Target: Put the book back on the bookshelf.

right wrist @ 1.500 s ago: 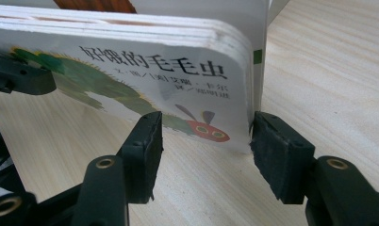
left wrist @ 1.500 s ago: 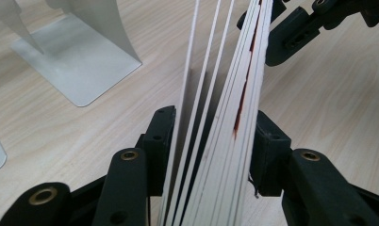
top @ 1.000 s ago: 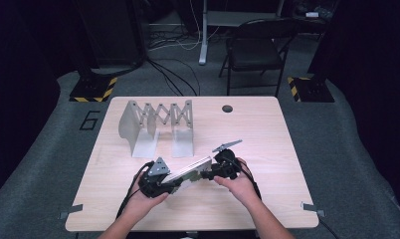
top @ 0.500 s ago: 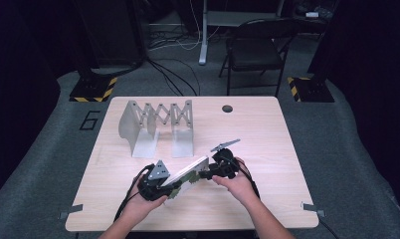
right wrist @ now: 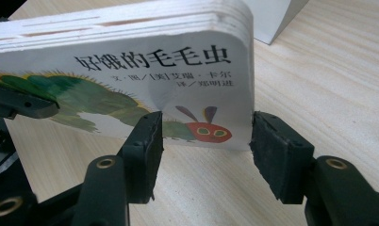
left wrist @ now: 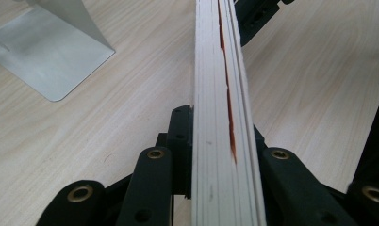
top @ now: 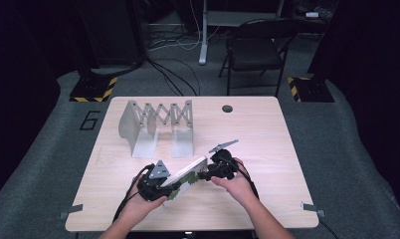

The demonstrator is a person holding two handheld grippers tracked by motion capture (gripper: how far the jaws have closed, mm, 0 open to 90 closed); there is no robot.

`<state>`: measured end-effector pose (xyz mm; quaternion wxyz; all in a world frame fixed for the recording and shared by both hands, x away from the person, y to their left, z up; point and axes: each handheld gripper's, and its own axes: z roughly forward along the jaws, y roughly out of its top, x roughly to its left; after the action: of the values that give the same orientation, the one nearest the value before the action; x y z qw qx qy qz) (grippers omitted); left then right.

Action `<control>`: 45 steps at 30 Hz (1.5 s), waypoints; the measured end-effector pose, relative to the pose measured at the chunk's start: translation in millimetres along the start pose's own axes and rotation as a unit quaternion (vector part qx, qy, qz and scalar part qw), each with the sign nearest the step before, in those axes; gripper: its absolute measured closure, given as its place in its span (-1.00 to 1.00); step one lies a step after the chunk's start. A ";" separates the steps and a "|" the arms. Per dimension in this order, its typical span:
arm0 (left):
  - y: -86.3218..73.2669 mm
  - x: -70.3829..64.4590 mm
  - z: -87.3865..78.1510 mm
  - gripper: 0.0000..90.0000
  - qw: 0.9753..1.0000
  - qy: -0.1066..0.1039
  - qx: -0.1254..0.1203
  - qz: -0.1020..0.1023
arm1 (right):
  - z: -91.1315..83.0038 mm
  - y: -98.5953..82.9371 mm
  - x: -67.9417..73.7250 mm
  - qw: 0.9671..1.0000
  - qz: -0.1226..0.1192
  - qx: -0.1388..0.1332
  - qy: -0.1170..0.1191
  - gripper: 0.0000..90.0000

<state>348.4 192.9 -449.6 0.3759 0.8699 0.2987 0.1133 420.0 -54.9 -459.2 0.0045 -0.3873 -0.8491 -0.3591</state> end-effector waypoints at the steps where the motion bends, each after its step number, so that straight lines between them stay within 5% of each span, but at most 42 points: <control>1: 0.0 0.0 0.0 0.64 1.000 0.000 0.000 0.000 | 0.0 0.0 0.0 1.000 0.000 0.000 0.000 -0.02; 25: 2.1 -3.6 -2.4 0.68 1.000 0.005 0.014 0.017 | -1.6 -0.2 0.4 1.000 0.004 -0.001 0.011 0.00; 45: -1.1 8.7 -16.5 0.69 1.000 0.017 -0.006 -0.005 | -11.6 -2.4 -12.4 1.000 0.017 -0.019 0.005 -0.02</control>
<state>347.9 208.4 -439.2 0.3769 0.8641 0.3082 0.1278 424.0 -71.2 -455.6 0.0075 -0.3998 -0.8353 -0.3773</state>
